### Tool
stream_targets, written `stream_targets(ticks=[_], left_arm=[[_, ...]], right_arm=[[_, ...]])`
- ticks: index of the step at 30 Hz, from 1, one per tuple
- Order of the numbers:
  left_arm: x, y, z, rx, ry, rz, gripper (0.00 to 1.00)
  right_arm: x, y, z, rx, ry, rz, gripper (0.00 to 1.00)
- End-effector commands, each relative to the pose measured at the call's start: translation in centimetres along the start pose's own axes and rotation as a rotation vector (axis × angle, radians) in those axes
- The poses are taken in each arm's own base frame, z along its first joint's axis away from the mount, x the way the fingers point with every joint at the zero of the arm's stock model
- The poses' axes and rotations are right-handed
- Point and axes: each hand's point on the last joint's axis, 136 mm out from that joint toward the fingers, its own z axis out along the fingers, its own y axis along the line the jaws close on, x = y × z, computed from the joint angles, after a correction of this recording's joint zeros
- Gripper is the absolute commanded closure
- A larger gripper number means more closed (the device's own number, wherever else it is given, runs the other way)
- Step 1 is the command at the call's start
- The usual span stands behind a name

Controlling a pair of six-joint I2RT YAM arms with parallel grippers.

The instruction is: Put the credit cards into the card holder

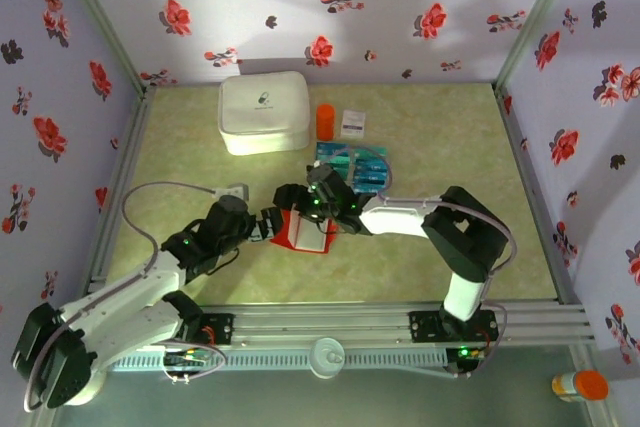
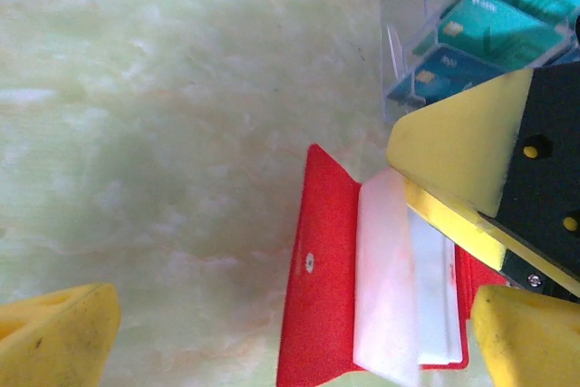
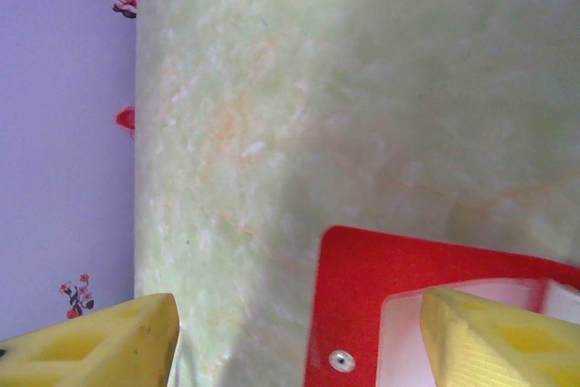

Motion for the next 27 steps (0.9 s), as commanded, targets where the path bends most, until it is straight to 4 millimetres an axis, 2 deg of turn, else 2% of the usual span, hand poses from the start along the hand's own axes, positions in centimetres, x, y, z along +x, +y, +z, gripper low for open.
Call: stream_targets(ticks=[1,8,12,19,27], left_arm=[[-0.7,1.8,-0.7,-0.059,-0.028,-0.047,0.00],[-1.1,2.7,-1.1,-0.077,-0.028,-0.062,0.00],[-0.8,3.0,-1.0,-0.086,-0.018,-0.057,0.00],[0.9,3.8,0.0,-0.099,0.029,-0.053,0.00],[1.5,4.2,0.4,-0.113,0.048,-0.040,0.00]], right_arm=[[1.0,-1.2,1.5,0.063,0.033,0.014,0.28],[0.9,-1.9,3.7,0.075,0.040,0.041,0.28],[1.0,-2.2,4.2,0.076,0.043,0.055,0.28],[0.6,-2.3,3.1,0.069,0.019,0.062,0.28],[-0.1,-2.1,1.4,0.046,0.002,0.066,0.28]])
